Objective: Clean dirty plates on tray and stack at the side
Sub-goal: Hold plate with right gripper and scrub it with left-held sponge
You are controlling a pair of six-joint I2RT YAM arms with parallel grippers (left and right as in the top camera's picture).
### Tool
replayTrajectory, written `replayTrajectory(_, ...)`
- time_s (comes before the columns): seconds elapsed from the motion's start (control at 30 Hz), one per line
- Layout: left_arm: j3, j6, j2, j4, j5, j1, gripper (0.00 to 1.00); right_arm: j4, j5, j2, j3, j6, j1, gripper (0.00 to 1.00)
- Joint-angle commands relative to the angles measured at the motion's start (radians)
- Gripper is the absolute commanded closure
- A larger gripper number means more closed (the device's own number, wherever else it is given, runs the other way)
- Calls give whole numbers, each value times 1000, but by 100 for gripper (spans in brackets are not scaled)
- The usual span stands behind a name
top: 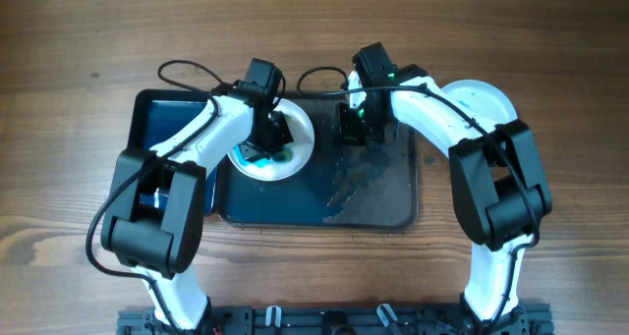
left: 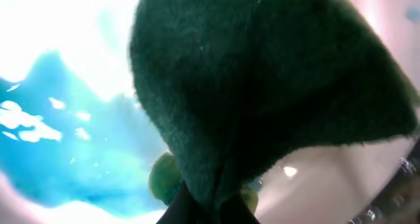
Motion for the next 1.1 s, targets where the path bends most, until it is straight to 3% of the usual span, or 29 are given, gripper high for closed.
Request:
replayTrajectory(0.0,-29,31,31,50,309,-1,96,44,-40,2,17,47,1,92)
replayTrajectory(0.13,-29,-28,32,64,341,24,96,95,-35,11,17,76,25,75)
replayTrajectory(0.37,-29,-27,32,67,340,34,96,116,-12,57,17,104,69,73)
replayTrajectory(0.47,-29,-26,32,68,310,35,96,135,29,85,17,145,90,79)
replayTrajectory(0.53,-29,8,25,67,302,46,96,142,33,97,17,165,98,94)
replayTrajectory(0.67,-9,98,-13,32,282,108,96,137,32,97,17,198,94,96)
replayTrajectory(0.9,6,206,-35,-58,-142,151,96,130,24,97,17,196,86,96)
replayTrajectory(1.07,6,266,-35,-16,-152,66,96,129,21,97,17,195,86,96)
